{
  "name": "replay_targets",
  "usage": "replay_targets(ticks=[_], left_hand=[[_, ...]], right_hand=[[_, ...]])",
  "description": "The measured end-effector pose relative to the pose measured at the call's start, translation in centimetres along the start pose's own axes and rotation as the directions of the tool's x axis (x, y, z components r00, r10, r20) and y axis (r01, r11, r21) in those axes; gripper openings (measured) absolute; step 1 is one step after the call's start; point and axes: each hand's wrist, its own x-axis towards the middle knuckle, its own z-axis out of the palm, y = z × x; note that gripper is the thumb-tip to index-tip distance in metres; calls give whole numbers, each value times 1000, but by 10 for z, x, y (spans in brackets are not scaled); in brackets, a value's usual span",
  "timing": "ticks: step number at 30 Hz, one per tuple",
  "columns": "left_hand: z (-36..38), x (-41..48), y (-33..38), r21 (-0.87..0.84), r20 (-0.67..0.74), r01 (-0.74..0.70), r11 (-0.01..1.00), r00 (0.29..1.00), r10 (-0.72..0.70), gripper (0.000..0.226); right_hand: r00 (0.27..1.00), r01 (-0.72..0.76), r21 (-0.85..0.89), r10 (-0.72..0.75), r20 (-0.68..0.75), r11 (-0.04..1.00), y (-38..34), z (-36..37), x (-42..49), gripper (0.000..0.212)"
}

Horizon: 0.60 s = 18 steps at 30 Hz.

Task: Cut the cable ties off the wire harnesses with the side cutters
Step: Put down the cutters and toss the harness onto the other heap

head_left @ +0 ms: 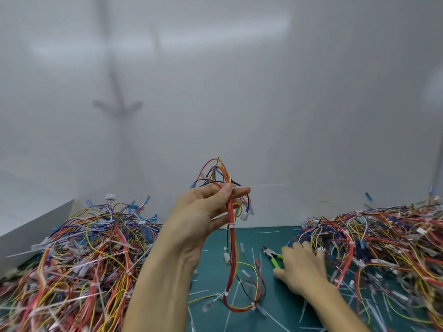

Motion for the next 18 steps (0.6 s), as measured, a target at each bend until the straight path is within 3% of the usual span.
replay_targets(ticks=[3,6,10,12,15,18], left_hand=[[1,0,1,-9,-20,-21,1000,1000,21,20],[-1,1,0,-19,-84,-37,999,996,36,20],[-3,3,-1,-19,-159,-87,996,984,83,11],[-3,3,-2,-26,-187,-115,993,976,108,11],[-1,4,-3,-23,-227,-156,988,963,147,12],[2,4,-4,-53,-257,-192,980,951,172,9]], right_hand=[[1000,7,10,-7,22,1000,-6,2,-2,38],[999,27,283,-14,-46,959,-14,-3,-3,30],[948,224,650,-7,-319,726,-17,-28,-6,19],[930,309,760,-15,-367,572,-17,-49,-11,24],[911,412,847,-155,-382,337,-15,-77,-24,25],[845,520,795,-325,-425,313,-18,-91,-38,19]])
